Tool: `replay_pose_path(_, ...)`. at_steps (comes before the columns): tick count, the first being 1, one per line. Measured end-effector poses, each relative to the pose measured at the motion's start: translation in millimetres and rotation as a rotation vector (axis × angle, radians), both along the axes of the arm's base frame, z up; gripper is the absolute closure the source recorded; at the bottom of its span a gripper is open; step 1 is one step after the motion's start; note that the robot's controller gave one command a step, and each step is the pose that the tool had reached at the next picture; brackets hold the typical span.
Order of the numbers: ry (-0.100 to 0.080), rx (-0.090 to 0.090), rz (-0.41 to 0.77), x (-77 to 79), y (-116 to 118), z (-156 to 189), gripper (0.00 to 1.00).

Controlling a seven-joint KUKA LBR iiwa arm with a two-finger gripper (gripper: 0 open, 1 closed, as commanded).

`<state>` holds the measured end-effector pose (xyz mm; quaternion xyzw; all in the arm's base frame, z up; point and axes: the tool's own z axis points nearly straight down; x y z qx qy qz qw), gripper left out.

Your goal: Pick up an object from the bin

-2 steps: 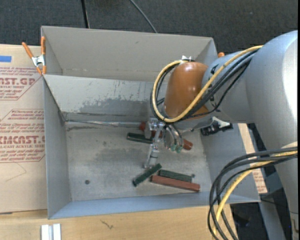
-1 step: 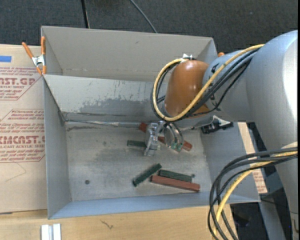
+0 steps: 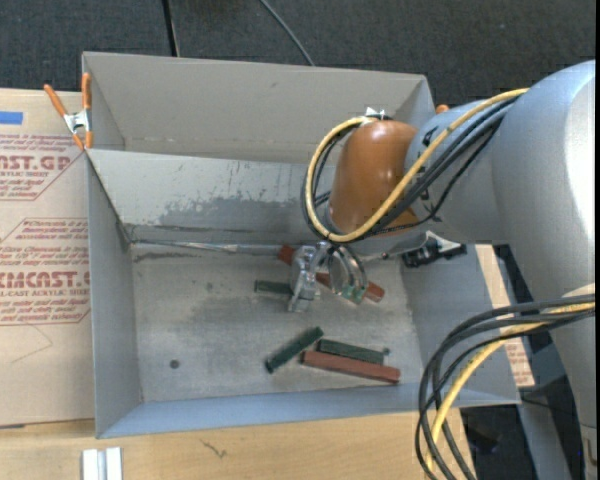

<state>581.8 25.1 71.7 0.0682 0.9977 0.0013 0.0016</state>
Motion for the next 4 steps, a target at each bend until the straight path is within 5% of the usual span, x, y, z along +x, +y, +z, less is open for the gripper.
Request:
replay_pose_path(2,0.007,-0.002,-0.025,-25.9,28.7,117.5,1.00)
replay_pose_path(3,-0.002,-0.004,0.525,-88.6,17.4,8.0,0.00)
replay_pose_path(4,0.002,-0.001,0.530,-95.4,15.9,-2.1,1.00)
